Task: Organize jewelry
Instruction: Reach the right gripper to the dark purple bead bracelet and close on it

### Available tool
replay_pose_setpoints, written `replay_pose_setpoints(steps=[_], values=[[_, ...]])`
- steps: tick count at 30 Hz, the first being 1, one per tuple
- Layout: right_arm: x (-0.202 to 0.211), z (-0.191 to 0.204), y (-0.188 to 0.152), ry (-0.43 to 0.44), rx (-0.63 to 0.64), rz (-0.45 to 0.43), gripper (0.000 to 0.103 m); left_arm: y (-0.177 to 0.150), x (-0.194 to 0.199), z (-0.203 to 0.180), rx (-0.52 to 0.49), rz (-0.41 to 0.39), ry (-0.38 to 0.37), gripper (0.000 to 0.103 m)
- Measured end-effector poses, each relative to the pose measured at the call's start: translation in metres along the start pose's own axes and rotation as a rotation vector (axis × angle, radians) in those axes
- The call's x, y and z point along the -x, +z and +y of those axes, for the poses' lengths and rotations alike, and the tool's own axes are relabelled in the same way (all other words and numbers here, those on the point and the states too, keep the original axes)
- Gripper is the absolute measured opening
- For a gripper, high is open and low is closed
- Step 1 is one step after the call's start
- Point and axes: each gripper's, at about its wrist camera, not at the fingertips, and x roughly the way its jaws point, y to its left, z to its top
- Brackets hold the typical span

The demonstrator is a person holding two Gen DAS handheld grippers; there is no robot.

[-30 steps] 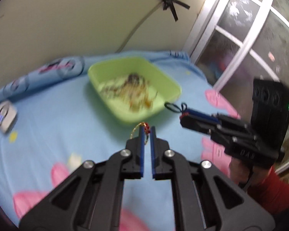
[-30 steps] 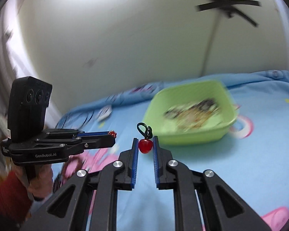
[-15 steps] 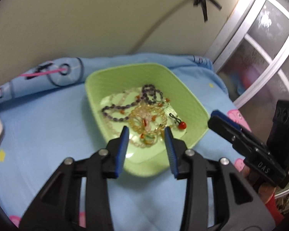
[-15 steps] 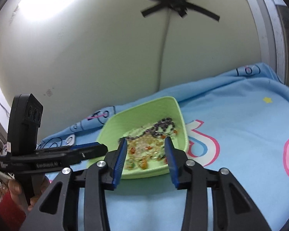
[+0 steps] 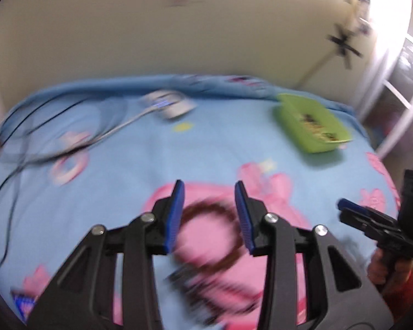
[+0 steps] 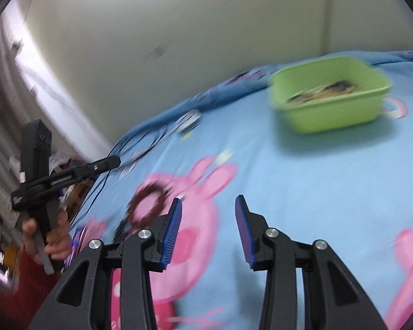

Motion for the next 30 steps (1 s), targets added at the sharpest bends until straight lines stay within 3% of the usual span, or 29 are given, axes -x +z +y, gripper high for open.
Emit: replay_pose_setpoints(steps=[5, 12, 17, 19, 22, 30], values=[[-0.028, 0.050, -0.018, 0.062, 0.106, 0.103, 0.020, -0.050, 0.022, 0.050, 0.094, 0.013, 0.022, 0.036], [-0.055, 0.101, -0.034, 0.050, 0.258, 0.192, 0.016, -0.084, 0.025, 0.038, 0.065, 0.032, -0.071, 0.036], [-0.086, 0.114, -0.047, -0.013, 0.369, 0.282, 0.000, -0.097, 0.024, 0.017, 0.020, 0.030, -0.103, 0.036], [-0.083, 0.119, -0.050, -0.077, 0.453, 0.264, 0.000, -0.100, 0.020, 0.009, 0.007, 0.041, -0.103, 0.036], [-0.073, 0.109, -0.051, -0.145, 0.470, 0.239, 0.000, -0.104, 0.017, -0.004, -0.029, 0.047, -0.112, 0.036], [-0.024, 0.065, -0.066, -0.223, 0.356, 0.168, 0.000, -0.103, -0.005, -0.065, -0.196, 0.082, -0.175, 0.036]])
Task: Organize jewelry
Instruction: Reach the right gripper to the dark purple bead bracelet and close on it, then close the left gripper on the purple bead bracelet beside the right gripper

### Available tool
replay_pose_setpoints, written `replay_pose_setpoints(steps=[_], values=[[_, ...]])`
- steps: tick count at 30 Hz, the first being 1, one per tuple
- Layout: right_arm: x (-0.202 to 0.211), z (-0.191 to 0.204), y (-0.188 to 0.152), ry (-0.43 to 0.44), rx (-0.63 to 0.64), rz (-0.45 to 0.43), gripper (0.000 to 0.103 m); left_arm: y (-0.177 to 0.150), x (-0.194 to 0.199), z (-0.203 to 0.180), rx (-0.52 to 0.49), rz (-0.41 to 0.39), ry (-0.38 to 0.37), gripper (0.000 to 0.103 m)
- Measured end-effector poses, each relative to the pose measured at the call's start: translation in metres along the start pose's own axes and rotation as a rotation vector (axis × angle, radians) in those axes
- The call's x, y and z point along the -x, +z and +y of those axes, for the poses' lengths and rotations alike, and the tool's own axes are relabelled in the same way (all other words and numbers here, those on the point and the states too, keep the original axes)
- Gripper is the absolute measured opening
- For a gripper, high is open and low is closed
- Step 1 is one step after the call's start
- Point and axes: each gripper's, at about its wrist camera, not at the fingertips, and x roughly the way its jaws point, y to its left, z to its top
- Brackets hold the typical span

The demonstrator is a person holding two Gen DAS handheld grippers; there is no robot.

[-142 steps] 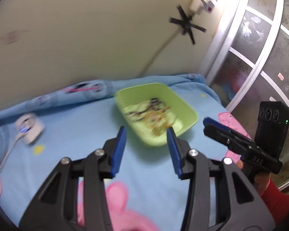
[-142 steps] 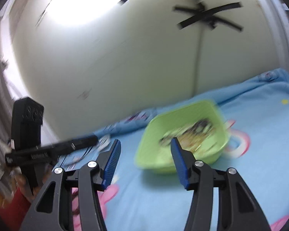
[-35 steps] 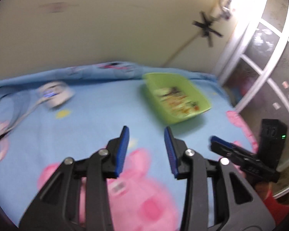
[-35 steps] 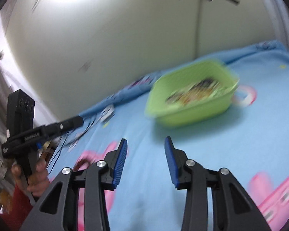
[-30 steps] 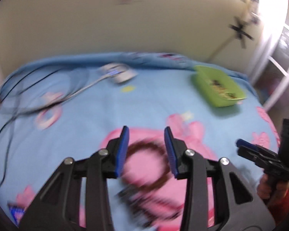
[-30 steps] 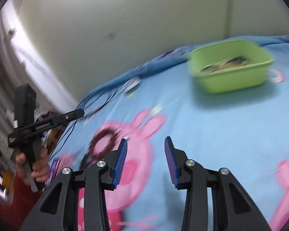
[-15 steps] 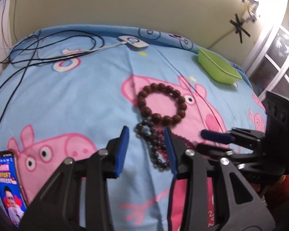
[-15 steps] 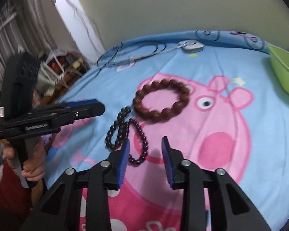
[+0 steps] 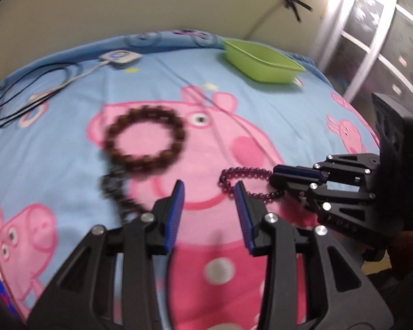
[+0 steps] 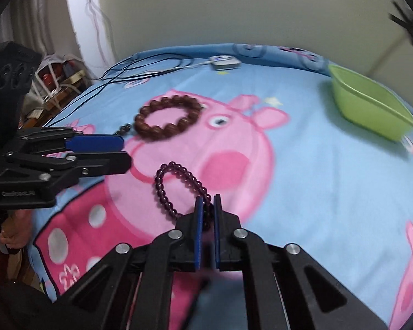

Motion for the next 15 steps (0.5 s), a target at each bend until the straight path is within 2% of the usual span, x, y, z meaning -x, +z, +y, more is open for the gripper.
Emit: replay_pose_setpoints(steps=[4, 7, 10, 11, 12, 13, 15], values=[[0.012, -0.009, -0.015, -0.029, -0.042, -0.022, 0.000, 0.006, -0.018, -0.022, -0.045, 0.028, -0.034, 0.036], [0.019, -0.014, -0.022, -0.030, -0.072, -0.042, 0.000, 0.008, -0.036, -0.031, -0.056, 0.072, -0.013, 0.036], [0.023, -0.017, -0.026, -0.026, -0.088, -0.055, 0.000, 0.009, -0.041, -0.044, -0.076, 0.063, 0.004, 0.034], [0.024, -0.018, -0.027, -0.027, -0.091, -0.059, 0.000, 0.008, -0.042, -0.047, -0.083, 0.060, 0.013, 0.030], [0.025, -0.019, -0.028, -0.031, -0.093, -0.062, 0.000, 0.008, -0.044, -0.052, -0.092, 0.054, 0.030, 0.015], [0.027, -0.020, -0.029, -0.042, -0.094, -0.068, 0.000, 0.008, -0.044, -0.054, -0.095, 0.055, 0.035, 0.006], [0.033, -0.025, -0.032, -0.065, -0.097, -0.082, 0.000, 0.009, -0.047, -0.059, -0.083, 0.071, -0.008, 0.006]])
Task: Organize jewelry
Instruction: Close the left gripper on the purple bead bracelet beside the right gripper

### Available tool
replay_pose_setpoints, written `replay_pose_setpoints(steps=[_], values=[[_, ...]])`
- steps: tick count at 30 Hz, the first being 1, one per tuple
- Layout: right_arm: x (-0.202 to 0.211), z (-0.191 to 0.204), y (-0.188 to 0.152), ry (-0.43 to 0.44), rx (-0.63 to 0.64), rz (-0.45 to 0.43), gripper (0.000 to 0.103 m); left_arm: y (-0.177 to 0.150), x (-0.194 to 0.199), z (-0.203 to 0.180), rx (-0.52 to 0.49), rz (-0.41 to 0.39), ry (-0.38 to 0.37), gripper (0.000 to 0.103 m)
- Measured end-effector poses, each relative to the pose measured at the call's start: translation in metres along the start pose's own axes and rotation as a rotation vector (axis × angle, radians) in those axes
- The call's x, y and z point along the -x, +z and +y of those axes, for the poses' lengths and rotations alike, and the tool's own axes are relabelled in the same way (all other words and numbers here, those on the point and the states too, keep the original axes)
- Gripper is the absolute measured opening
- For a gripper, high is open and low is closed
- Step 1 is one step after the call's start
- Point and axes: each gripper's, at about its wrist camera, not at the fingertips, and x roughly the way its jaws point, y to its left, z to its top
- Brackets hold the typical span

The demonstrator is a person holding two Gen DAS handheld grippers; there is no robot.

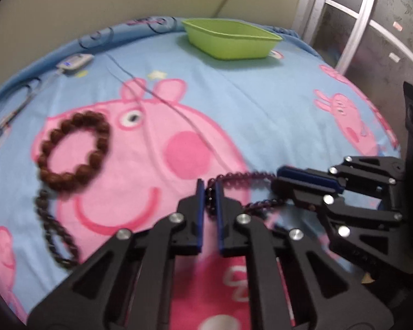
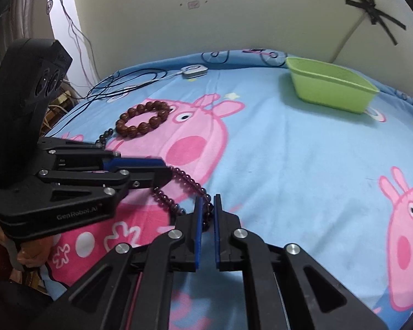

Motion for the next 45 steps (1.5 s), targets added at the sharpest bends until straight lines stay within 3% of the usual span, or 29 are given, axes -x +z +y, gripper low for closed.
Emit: replay_pose_setpoints(steps=[12, 21, 24, 26, 45], values=[[0.056, -0.070, -0.038, -0.129, -0.206, -0.073, 0.000, 0.013, -0.026, -0.097, -0.177, 0.042, -0.181, 0.007], [0.063, -0.096, -0.055, -0.105, -0.309, -0.074, 0.000, 0.014, -0.036, -0.118, -0.232, 0.031, -0.096, 0.007], [0.059, -0.091, -0.053, -0.109, -0.272, -0.068, 0.000, 0.013, -0.036, -0.119, -0.239, 0.018, -0.090, 0.007], [0.056, -0.085, -0.052, -0.113, -0.234, -0.073, 0.007, 0.012, -0.036, -0.116, -0.229, 0.011, -0.098, 0.007], [0.050, -0.077, -0.052, -0.170, -0.166, -0.089, 0.007, 0.005, -0.032, -0.115, -0.193, -0.038, -0.082, 0.008]])
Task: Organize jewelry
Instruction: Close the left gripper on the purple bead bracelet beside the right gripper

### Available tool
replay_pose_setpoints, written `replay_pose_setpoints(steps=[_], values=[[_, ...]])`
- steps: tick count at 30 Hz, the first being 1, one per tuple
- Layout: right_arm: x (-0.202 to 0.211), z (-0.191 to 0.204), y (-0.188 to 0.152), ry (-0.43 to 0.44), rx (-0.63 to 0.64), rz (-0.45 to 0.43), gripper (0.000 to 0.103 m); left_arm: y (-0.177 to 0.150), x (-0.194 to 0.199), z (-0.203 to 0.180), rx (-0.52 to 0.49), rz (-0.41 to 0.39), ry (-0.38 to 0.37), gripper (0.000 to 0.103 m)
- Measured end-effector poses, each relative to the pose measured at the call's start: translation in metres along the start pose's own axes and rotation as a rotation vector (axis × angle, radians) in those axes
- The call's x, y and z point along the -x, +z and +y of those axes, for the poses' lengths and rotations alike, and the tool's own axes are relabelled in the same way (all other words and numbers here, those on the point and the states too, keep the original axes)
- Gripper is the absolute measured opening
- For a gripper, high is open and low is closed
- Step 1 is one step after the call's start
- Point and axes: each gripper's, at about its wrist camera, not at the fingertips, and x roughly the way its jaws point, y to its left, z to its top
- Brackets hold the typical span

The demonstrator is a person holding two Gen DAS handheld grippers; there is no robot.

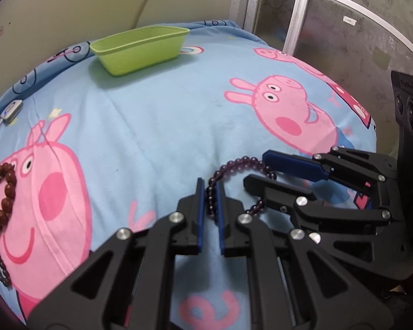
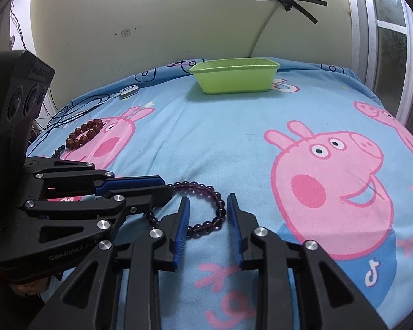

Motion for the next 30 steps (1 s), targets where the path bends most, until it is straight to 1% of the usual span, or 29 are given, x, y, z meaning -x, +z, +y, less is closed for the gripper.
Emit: replay_pose_setpoints(steps=[15, 22, 24, 28, 30], values=[[-0.0012, 0.0006, -0.0001, -0.006, -0.001, 0.007, 0.008, -0.0004, 0.0015, 0.0025, 0.019, -0.002, -0.017, 0.008], [-0.0015, 0.0049, -0.0016, -0.032, 0.042, 0.007, 0.008, 0.0002, 0.0018, 0.0034, 0.021, -0.001, -0.021, 0.008], [-0.0005, 0.0070, -0.0026, -0.042, 0.054, 0.005, 0.007, 0.0003, 0.0017, 0.0037, 0.021, -0.001, -0.022, 0.008], [0.0007, 0.0068, -0.0046, -0.044, 0.055, -0.007, 0.000, 0.0003, 0.0018, 0.0037, 0.021, -0.001, -0.023, 0.008], [0.0012, 0.0063, -0.0053, -0.037, 0.049, -0.012, 0.000, 0.0006, 0.0021, 0.0035, 0.025, -0.001, -0.024, 0.008]])
